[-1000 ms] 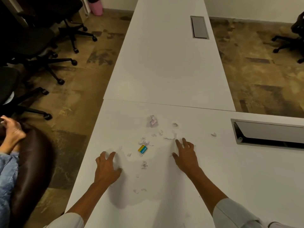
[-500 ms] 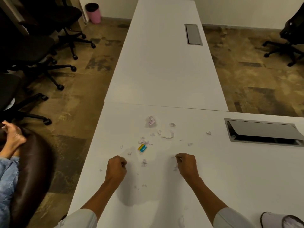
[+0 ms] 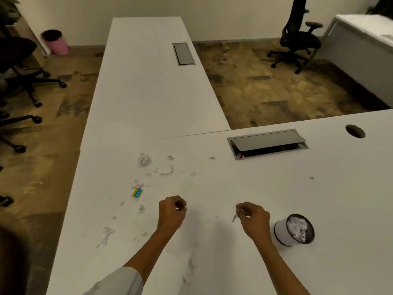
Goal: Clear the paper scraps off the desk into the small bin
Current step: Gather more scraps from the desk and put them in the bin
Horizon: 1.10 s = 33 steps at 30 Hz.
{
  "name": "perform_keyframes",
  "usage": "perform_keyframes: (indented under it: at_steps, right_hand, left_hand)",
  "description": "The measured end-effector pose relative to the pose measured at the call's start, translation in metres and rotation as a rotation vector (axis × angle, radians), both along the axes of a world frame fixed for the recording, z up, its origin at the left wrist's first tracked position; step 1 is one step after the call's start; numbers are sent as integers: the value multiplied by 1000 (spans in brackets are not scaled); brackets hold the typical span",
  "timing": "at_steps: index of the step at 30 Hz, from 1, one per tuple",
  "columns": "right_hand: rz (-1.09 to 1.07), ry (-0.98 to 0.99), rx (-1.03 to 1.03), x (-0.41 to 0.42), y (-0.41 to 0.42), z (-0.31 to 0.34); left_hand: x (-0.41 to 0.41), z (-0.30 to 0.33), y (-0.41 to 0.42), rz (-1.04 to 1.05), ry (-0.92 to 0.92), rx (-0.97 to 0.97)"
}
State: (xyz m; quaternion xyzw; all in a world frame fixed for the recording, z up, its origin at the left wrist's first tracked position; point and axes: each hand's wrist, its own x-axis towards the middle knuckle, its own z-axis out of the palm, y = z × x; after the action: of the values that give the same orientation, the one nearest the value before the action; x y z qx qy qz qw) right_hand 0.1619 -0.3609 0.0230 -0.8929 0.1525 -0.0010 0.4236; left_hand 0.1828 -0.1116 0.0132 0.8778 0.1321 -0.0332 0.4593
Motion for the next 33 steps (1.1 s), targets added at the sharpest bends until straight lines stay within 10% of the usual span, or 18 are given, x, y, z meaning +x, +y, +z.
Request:
perform_keyframes:
  at_steps: [17, 24, 33]
  right_hand:
    - [-205, 152, -139, -46, -188, 26]
    - [-263, 68, -147, -38, -194, 33]
    - [-26, 9, -35, 33, -115, 30]
  left_hand:
    - [-17, 14, -298, -498, 42, -307]
    - [-10, 0, -280, -571, 83, -409]
    - [33, -14, -143, -332, 8, -30]
